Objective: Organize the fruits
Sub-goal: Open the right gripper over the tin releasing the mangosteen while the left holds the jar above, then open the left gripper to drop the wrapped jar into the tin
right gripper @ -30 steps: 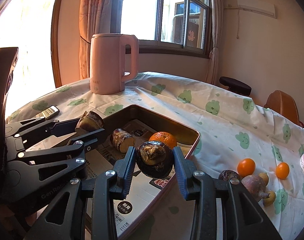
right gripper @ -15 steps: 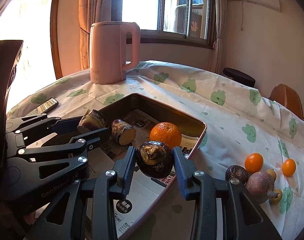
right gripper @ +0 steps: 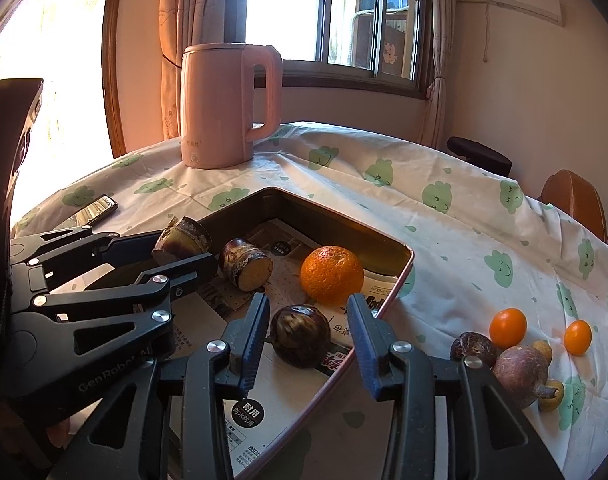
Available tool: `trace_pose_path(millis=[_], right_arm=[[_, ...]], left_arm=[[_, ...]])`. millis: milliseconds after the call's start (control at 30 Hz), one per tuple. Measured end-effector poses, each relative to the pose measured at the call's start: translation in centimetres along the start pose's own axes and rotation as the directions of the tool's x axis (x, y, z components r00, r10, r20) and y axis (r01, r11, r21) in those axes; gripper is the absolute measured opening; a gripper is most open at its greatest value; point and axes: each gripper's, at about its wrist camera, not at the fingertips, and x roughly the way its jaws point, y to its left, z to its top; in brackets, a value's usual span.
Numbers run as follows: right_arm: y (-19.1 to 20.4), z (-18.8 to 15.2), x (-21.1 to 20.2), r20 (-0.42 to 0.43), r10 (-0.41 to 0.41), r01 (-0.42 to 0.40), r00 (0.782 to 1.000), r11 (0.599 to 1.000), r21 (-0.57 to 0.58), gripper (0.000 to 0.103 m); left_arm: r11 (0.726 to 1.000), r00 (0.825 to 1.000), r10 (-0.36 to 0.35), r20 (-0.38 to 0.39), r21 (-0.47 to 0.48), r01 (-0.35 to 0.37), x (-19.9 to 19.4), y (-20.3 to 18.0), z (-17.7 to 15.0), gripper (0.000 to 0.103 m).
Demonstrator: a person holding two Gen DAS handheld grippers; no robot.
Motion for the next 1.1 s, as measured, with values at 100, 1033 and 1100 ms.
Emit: trace_pose_path(millis=[100, 1033, 1100], right_arm=[[-0.1, 0.0, -0.3, 0.013, -0.007, 0.007, 1.000, 1.000, 0.005, 0.051], [-1.7, -0.4, -1.7, 0.062, -0.076, 0.071, 0.995, 0.994, 0.079, 0.074], [-2.0, -0.7, -2.0, 0.054, -0.098, 0.094, 0.994, 0.993, 0.064, 0.074]], left_arm=[[1.000, 1.000, -0.005, 0.007, -0.004, 0.005, -0.2, 0.1, 0.0, 0.040], [0.998, 0.996, 0.049, 0.070, -0.045, -0.046, -2.3, 0.9, -0.1, 0.083], [0.998, 0.996, 0.031, 0.080, -0.049, -0.027, -2.6, 0.5, 0.0, 0.088]])
